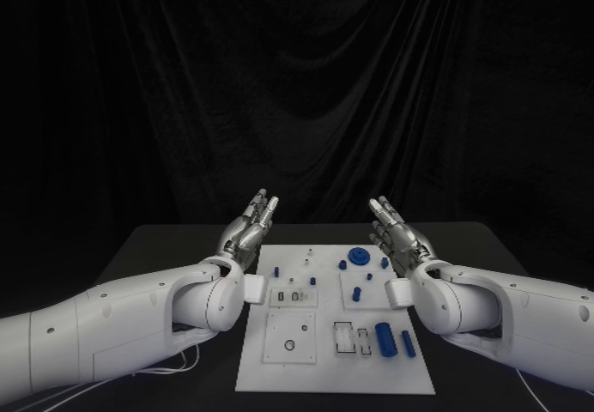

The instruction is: Assemble the parts on the task board

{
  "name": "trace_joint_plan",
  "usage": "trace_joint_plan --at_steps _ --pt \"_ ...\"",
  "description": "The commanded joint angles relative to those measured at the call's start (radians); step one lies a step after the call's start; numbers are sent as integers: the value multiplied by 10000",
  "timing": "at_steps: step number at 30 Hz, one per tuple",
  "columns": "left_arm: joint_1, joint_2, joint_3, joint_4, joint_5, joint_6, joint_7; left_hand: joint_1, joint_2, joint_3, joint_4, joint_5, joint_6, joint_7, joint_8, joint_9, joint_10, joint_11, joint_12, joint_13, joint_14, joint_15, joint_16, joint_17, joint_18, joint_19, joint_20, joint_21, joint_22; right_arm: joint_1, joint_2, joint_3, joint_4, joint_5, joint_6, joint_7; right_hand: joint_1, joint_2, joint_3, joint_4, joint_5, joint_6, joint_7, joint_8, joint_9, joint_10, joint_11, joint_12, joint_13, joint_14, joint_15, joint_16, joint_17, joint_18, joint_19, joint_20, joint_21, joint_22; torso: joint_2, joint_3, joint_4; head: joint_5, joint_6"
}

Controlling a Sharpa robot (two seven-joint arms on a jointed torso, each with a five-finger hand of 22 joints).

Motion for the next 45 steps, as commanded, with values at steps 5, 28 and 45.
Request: trace_joint_plan --at_steps 5,28,45 --pt "480 70 -464 -40 1547 3470 868 379 55 -16 96 64 60 -32 46 23 1 145 -66 -16 13 -418 -37 -15 158 -7 70 -36 -9 412 -52 -449 17 1747 2700 -1001 -118 156 49 -226 -12 44 19 76 36 -20 266 -48 -16 -5 -285 -41 -16 188 -3 130 -38 -10 1 0 0 1 2" --pt "749 -661 -850 -821 -1533 4977 2295 1531 5 78 87 1130 1360 1092 457 219 219 1669 1148 206 30 760 -14 -1 187 21 1341 -9 12 860 -656 -595 -603 -44 5000 -1128 1100 116 -66 -1198 676 906 1618 867 253 97 1903 430 124 462 1556 383 248 264 1489 1937 876 459 234 64 -45 10 -22" --pt "751 -1126 -850 -959 -2785 4287 2976 2792 -217 170 88 3179 2384 1595 641 305 508 1766 1648 263 304 942 164 103 196 297 1667 204 132 2436 -1106 -596 -925 -4482 4797 -2737 6347 -105 -502 -128 2678 5051 3522 2176 928 2538 3525 6099 627 6135 2342 3764 1045 157 7668 2052 2507 689 645 -27 159 -295 14"
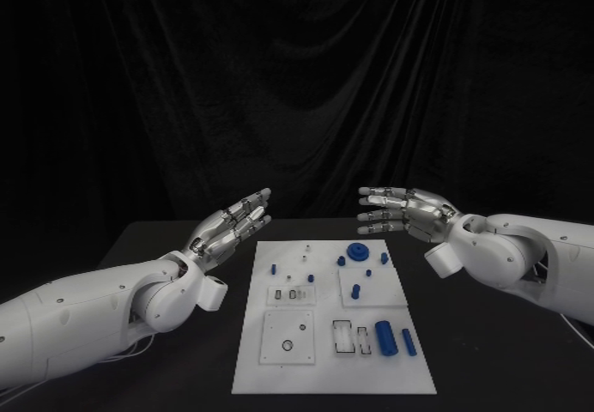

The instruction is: Assemble the parts on the task board

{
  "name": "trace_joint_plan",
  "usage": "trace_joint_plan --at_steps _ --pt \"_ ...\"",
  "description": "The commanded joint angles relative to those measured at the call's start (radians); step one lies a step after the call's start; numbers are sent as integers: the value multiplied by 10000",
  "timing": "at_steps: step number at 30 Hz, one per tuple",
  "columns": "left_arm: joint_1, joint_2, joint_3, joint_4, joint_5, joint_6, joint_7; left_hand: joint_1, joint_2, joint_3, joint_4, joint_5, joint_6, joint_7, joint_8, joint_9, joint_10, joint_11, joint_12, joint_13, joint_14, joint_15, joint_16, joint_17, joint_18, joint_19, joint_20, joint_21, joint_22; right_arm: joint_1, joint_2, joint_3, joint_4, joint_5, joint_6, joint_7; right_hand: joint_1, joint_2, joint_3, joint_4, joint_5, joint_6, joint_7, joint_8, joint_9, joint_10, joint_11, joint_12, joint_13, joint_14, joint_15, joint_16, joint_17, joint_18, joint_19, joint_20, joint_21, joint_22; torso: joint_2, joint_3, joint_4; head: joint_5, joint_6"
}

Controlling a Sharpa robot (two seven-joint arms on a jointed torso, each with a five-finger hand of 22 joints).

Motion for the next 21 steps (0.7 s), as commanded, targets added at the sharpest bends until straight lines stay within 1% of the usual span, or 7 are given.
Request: trace_joint_plan --at_steps 1,4,6,11,14,16,21 --pt "-4 -166 9 57 -542 -312 1625 112 12 -67 -6 83 108 10 36 14 82 16 50 9 44 36 53 15 199 -1 87 67 13 249 26 16 -34 -2752 -162 -904 520 -75 165 96 -174 548 140 33 51 684 172 404 22 869 18 403 5 10 377 -17 -31 -27 190 -50 42 -72 -83" --pt "-3 -317 9 77 -724 -450 1757 170 9 -78 -6 107 219 56 50 24 112 37 85 14 81 59 69 24 200 29 118 89 23 503 -2 15 -13 -4476 -498 -1077 1026 -222 433 51 -254 1037 226 4 77 1145 177 403 4 1747 -226 634 -4 113 1086 -153 105 16 377 -75 -6 -117 -110" --pt "-3 -390 9 97 -789 -537 1839 240 -7 -85 -12 174 318 114 60 32 135 38 96 15 98 74 71 26 200 48 145 104 28 669 -41 15 26 -5782 -729 -1209 1227 -356 547 95 -403 1284 234 -43 81 1319 114 332 4 2039 -333 606 -58 116 1400 -259 65 -3 521 -137 5 -193 -88" --pt "2 -657 9 329 -864 -701 2031 355 -24 -80 -21 267 446 220 68 41 151 59 100 16 110 100 67 27 199 71 180 123 34 998 -51 15 110 -8991 -1266 -1542 1538 -675 819 388 -1008 1882 117 -186 74 2031 -132 83 2 3155 -764 516 -62 118 2457 -712 70 14 893 -300 143 -461 -240" --pt "27 -821 9 516 -881 -755 2093 405 -35 -78 -25 300 501 268 70 44 162 86 103 17 106 116 60 24 198 71 192 123 32 1110 -38 15 145 -10543 -1499 -1739 1682 -803 1076 466 -1910 2289 -3 -166 115 2557 -310 -15 13 4037 -1122 668 72 123 3181 -1065 321 143 1133 -381 216 -638 -289" --pt "75 -953 9 671 -888 -789 2148 463 -57 -78 -32 329 537 320 65 45 159 106 85 14 92 135 48 18 197 77 205 129 34 1168 -42 15 189 -11696 -1625 -1936 1649 -1026 1253 633 -2122 2696 -162 -147 191 3137 -529 -144 14 5058 -1485 972 361 130 3969 -1406 724 363 1246 -420 268 -760 -385" --pt "182 -1344 18 1085 -896 -842 2323 512 -40 -56 -40 379 520 335 42 39 153 158 63 11 81 140 37 14 198 66 201 122 29 1240 -30 16 381 -13719 -1761 -2456 1511 -1494 1566 1129 -2385 3018 -407 -386 270 3888 -806 -633 22 6258 -1890 2000 1279 103 4995 -1827 1528 915 1525 -519 455 -1081 -542"
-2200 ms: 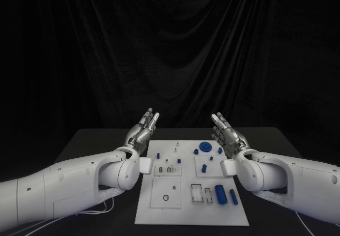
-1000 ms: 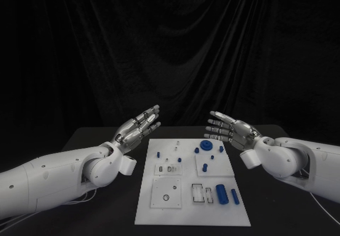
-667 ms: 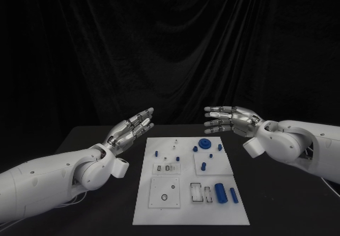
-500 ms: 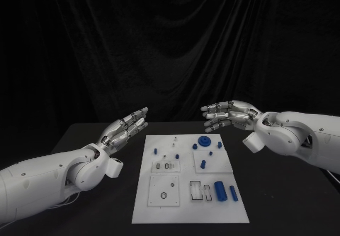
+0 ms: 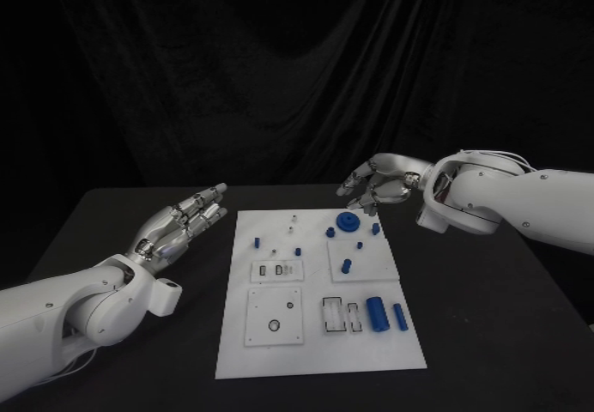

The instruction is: Assemble the parts on the task board

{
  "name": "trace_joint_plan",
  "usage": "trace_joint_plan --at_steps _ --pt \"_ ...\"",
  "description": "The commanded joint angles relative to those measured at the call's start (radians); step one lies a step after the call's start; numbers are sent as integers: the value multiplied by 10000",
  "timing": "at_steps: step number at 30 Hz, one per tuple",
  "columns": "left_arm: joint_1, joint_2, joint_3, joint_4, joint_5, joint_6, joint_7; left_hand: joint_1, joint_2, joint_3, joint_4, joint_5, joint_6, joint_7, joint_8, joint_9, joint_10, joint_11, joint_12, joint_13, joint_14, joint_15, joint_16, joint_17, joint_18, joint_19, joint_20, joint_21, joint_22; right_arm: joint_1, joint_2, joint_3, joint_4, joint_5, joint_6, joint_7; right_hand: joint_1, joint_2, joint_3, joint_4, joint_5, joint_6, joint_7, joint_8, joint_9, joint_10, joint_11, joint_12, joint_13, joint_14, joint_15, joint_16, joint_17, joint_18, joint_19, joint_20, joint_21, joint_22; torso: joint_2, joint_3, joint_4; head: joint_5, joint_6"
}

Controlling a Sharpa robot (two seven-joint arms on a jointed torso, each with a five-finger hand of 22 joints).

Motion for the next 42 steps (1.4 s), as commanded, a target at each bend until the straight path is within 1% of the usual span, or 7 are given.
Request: trace_joint_plan --at_steps 1,4,12,23,26,36,42 --pt "80 -240 24 290 -127 -226 2326 111 -9 -17 -18 92 57 3 4 5 33 94 6 6 -1 61 0 2 200 -24 37 45 4 48 -6 3 195 -3486 -612 -946 -17 -184 121 190 -20 89 -79 -107 26 225 -85 -184 11 328 -130 528 400 99 321 -129 326 240 360 -125 189 -227 -118" --pt "113 -505 30 549 -129 -235 2373 134 -6 -7 -24 117 70 18 -1 7 33 122 -2 5 -10 81 -7 -1 199 -32 37 40 1 65 -48 3 394 -4290 -704 -1237 -55 -530 515 554 114 141 -304 -335 93 715 -214 -654 20 530 -318 2102 1447 70 632 -341 1250 1016 556 -170 232 -343 -165" --pt "159 -969 100 1023 -130 -408 2648 249 -42 30 -28 231 172 142 -40 15 65 135 -2 8 -180 -3 -110 -57 196 -190 -144 -75 -59 80 -25 3 564 -5380 -590 -1846 -201 -1068 1268 1016 225 60 -454 -761 202 1243 -238 -1474 34 787 -474 3822 2496 83 351 -448 3017 2714 842 -259 270 -500 -289" --pt "197 -1252 175 1324 -130 -579 3104 272 -85 37 -16 330 268 268 -130 15 -2 -193 -157 -11 -344 -374 -191 -120 176 -401 -685 -254 -154 75 32 2 693 -5948 -329 -2343 -475 -1340 1397 1240 -158 92 -608 -934 246 1478 -276 -1756 55 1261 -548 4871 3815 94 143 -452 3808 3540 922 -272 278 -504 -402" --pt "201 -1285 195 1354 -130 -591 3192 242 -116 -1 -9 330 222 280 -167 7 -37 -440 -358 -39 -344 -591 -191 -120 159 -401 -959 -254 -154 73 48 2 703 -5993 -286 -2350 -516 -1364 1398 1269 -206 91 -609 -950 248 1519 -272 -1766 59 1282 -551 4922 3878 95 119 -454 3870 3610 917 -268 275 -501 -424" --pt "211 -1391 323 1450 -129 -588 3447 -131 -75 -240 35 -45 -957 -721 -420 -112 -350 -983 -1333 -174 -344 -1126 -191 -120 92 -401 -1551 -254 -154 56 94 1 735 -6041 -194 -2224 -691 -1462 1411 1416 -500 72 -626 -1027 250 1705 -256 -1831 67 1353 -537 5100 4133 49 58 -440 4286 4150 932 -270 281 -441 -444" --pt "259 -1482 405 1579 -128 -569 3474 -354 5 -368 43 -516 -1260 -1041 -446 -141 -385 -940 -1484 -197 -344 -1160 -191 -120 75 -401 -1609 -254 -154 30 166 0 668 -6045 -204 -2160 -704 -1462 1430 1440 -522 68 -625 -1042 251 1775 -248 -1836 73 1393 -532 5180 4255 2 117 -434 4527 4473 936 -264 281 -364 -463"
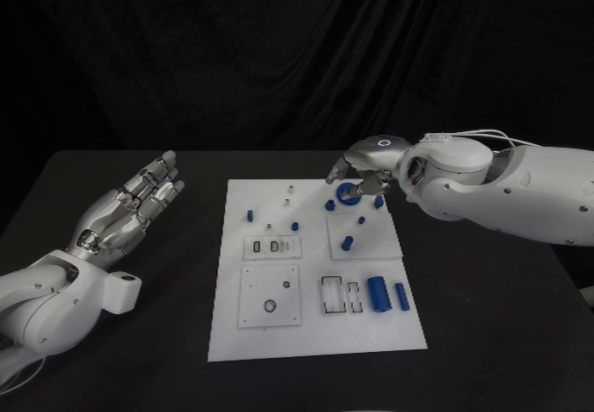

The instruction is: Assemble the parts on the task board

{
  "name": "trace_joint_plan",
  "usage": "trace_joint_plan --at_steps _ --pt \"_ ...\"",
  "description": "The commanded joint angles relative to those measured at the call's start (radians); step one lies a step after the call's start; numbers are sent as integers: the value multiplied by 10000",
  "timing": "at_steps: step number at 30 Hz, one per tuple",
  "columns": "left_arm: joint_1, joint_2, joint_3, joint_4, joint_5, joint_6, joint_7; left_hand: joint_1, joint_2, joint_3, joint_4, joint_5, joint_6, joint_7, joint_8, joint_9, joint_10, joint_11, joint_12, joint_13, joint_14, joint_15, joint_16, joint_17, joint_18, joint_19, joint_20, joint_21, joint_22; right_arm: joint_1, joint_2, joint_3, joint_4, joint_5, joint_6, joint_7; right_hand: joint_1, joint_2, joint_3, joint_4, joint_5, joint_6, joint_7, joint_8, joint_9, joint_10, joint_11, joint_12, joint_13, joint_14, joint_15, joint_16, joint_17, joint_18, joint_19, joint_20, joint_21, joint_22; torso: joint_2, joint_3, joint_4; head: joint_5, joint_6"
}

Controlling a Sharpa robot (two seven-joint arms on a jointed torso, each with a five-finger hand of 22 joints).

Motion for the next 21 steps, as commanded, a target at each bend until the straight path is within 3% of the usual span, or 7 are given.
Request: trace_joint_plan --at_steps 1,8,12,21 --pt "90 -30 38 106 -18 -33 3460 -106 3 -77 0 -102 -76 -29 -71 -18 -47 12 -88 -17 13 -153 -36 -9 76 -5 -33 -34 -8 -33 32 4 -41 -187 90 -93 -86 -44 5 80 -56 -30 -57 -59 16 98 -15 -59 15 101 -3 69 50 -10 16 -2 142 153 6 9 3 44 -11" --pt "545 114 23 57 357 112 3348 -145 77 -79 -6 -81 -89 17 -69 -17 -47 64 -109 -19 13 -98 -36 -9 73 -5 20 -34 -8 -149 163 3 -199 -188 142 -12 -78 -43 44 98 -42 -33 -39 -81 16 222 -1 -69 20 158 1 173 203 -40 40 4 352 427 9 10 7 71 -59" --pt "615 225 -24 -5 831 270 3268 -196 186 -83 0 -130 -108 37 -70 -17 -49 168 -146 -24 13 143 -36 -9 78 -5 270 -34 -8 -201 226 4 -253 -188 131 30 -45 -49 90 96 54 -26 -32 -96 18 339 7 -97 20 238 1 316 418 -71 79 7 578 717 21 16 -11 94 -50" --pt "658 342 -124 -147 1169 507 3084 -794 330 2 15 -948 -260 27 -83 -31 -76 331 -214 -37 13 383 -36 -9 85 -5 509 -34 -8 -342 358 3 -462 -188 281 82 -10 -61 163 97 227 66 -2 -82 37 456 14 -208 1 330 1 498 690 -119 126 10 924 1168 15 6 5 75 -60"
